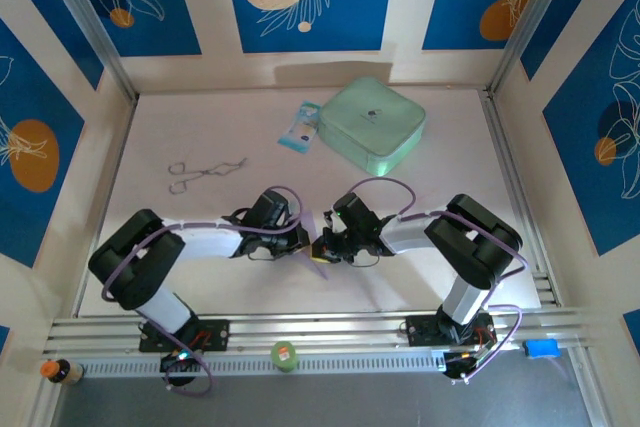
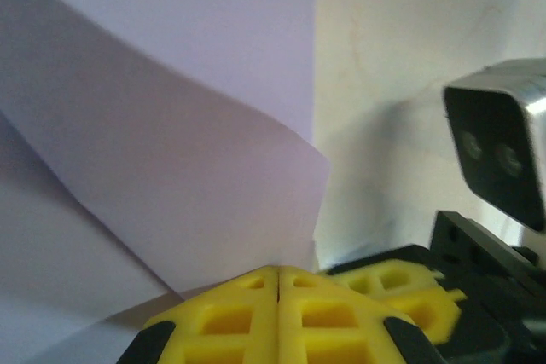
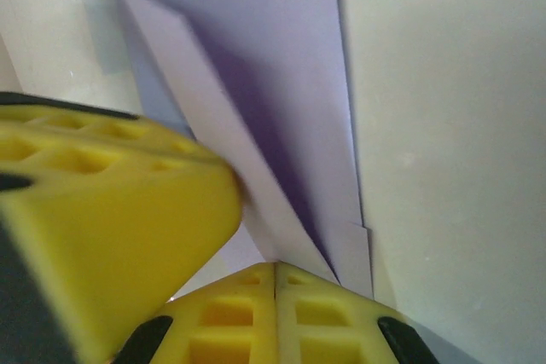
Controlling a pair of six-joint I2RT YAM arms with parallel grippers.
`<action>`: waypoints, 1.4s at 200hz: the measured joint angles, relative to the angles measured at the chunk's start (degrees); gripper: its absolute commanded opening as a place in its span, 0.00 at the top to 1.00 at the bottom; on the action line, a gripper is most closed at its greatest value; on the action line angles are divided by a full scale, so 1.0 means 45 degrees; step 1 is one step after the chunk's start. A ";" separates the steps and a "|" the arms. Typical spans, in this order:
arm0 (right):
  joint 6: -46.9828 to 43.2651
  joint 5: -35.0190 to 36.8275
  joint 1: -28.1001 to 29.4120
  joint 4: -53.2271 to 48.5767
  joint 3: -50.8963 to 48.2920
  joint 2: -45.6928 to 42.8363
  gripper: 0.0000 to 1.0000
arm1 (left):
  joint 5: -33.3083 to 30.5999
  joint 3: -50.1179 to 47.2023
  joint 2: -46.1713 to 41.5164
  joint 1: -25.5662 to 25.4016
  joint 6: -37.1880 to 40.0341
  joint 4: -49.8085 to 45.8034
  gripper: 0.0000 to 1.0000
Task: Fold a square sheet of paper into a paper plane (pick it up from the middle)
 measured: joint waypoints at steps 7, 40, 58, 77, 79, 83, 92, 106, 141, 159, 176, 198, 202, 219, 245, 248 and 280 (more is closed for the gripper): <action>0.0005 -0.0005 0.0000 0.0024 -0.0015 0.0000 1.00 | -0.0053 0.0000 0.0117 0.0005 -0.0034 0.0068 0.99; 0.0005 -0.0005 0.0005 0.0024 -0.0019 0.0000 1.00 | 0.0092 -0.0087 0.0423 0.0194 -0.0092 0.0573 0.99; -0.0005 0.0039 0.0029 0.0010 -0.0019 0.0000 1.00 | 0.0204 -0.0097 0.0461 0.0330 -0.0083 0.0622 0.99; -0.0010 0.0083 0.0053 -0.0044 -0.0005 0.0000 1.00 | 0.0389 -0.0092 0.0505 0.0461 -0.0068 0.0627 0.99; -0.0010 0.0087 0.0053 -0.0053 -0.0005 0.0000 1.00 | 0.0413 -0.0092 0.0505 0.0466 -0.0068 0.0627 0.98; -0.0010 0.0087 0.0063 -0.0068 0.0000 0.0000 1.00 | 0.0461 -0.0083 0.0515 0.0500 -0.0039 0.0617 0.99; -0.0010 0.0126 0.0073 -0.0073 0.0010 0.0000 1.00 | 0.0563 -0.0049 0.0563 0.0563 -0.0019 0.0607 0.99; -0.0015 0.0194 0.0102 -0.0058 0.0019 0.0000 1.00 | 0.0806 0.0063 0.0661 0.0709 0.0058 0.0525 0.98; -0.0010 0.0442 0.0151 -0.0005 0.0063 0.0015 1.00 | 0.1384 0.0393 0.0981 0.1098 0.0311 0.0301 0.98; -0.0010 0.0563 0.0185 0.0068 0.0063 0.0015 1.00 | 0.1637 0.0573 0.1132 0.1316 0.0403 0.0160 0.98; -0.0015 0.0622 0.0199 0.0083 0.0068 0.0015 1.00 | 0.1758 0.0690 0.1234 0.1525 0.0500 0.0102 0.97; -0.0049 0.0627 0.0204 0.0078 0.0068 0.0015 1.00 | 0.1962 0.0845 0.1365 0.1749 0.0661 -0.0019 0.97; -0.0053 0.0627 0.0204 0.0078 0.0068 0.0015 1.00 | 0.1967 0.0894 0.1394 0.1783 0.0704 -0.0073 0.98; -0.0063 0.0680 0.0209 0.0073 0.0092 0.0015 1.00 | 0.2074 0.1112 0.1501 0.1904 0.0797 -0.0316 0.97; -0.0151 0.0709 0.0214 0.0073 0.0092 0.0015 1.00 | 0.2021 0.1598 0.1695 0.2157 0.1171 -0.0918 0.97; -0.0155 0.0709 0.0214 0.0073 0.0092 0.0015 1.00 | 0.1996 0.1642 0.1724 0.2195 0.1209 -0.0937 0.97; -0.0199 0.0709 0.0214 0.0058 0.0107 0.0015 1.00 | 0.2059 0.2021 0.2016 0.2720 0.1462 -0.1078 0.97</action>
